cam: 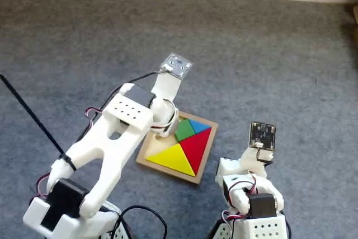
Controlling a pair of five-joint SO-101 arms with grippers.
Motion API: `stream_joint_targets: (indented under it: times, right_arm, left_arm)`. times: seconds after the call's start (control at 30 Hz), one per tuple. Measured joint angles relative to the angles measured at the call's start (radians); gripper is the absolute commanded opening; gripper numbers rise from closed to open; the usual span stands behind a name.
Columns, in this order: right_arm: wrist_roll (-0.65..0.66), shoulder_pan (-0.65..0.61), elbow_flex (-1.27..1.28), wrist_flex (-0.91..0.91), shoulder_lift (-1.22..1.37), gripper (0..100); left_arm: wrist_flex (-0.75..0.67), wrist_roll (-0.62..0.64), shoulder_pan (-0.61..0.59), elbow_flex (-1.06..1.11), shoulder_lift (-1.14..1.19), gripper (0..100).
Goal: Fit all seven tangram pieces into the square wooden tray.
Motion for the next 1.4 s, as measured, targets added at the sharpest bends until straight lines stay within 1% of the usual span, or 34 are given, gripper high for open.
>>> stream_joint_targets:
  times: [0.13,0.27,0.47,0.57,0.7,0.8,0.9,1.07,1.23,1.33,1.4]
  right_arm:
    - [0.000,0.000,0.000,0.000,0.000,0.6]
    - [0.000,0.000,0.000,0.000,0.000,0.6]
    - [0.000,0.000,0.000,0.000,0.000,0.6]
    - [0.000,0.000,0.000,0.000,0.000,0.6]
    - [0.000,0.000,0.000,0.000,0.000,0.6]
    - [0.000,0.000,0.000,0.000,0.000,0.6]
    - [0.000,0.000,0.000,0.000,0.000,0.6]
    - [0.000,0.000,0.000,0.000,0.000,0.6]
    - [0.000,0.000,0.000,0.000,0.000,0.6]
    - [0.000,0.000,0.000,0.000,0.000,0.6]
    - [0.000,0.000,0.000,0.000,0.000,0.6]
  left_arm:
    - [-0.035,0.000,-0.071,-0.008,0.092,19]
    - [-0.037,0.003,-0.132,-0.057,0.176,19]
    - [-0.037,0.000,-0.135,-0.077,0.203,19]
    - [-0.005,0.000,-0.135,-0.077,0.157,19]
    - [0.051,0.000,-0.064,-0.068,0.048,19]
    - [0.058,0.000,-0.002,-0.020,-0.015,19]
    - [0.052,0.000,0.020,-0.003,-0.031,19]
    - [-0.009,0.000,0.006,0.002,-0.012,19]
    - [-0.092,0.003,-0.064,-0.003,0.117,19]
    - [-0.095,0.005,-0.095,-0.040,0.196,19]
    - [-0.074,0.003,-0.095,-0.063,0.206,19]
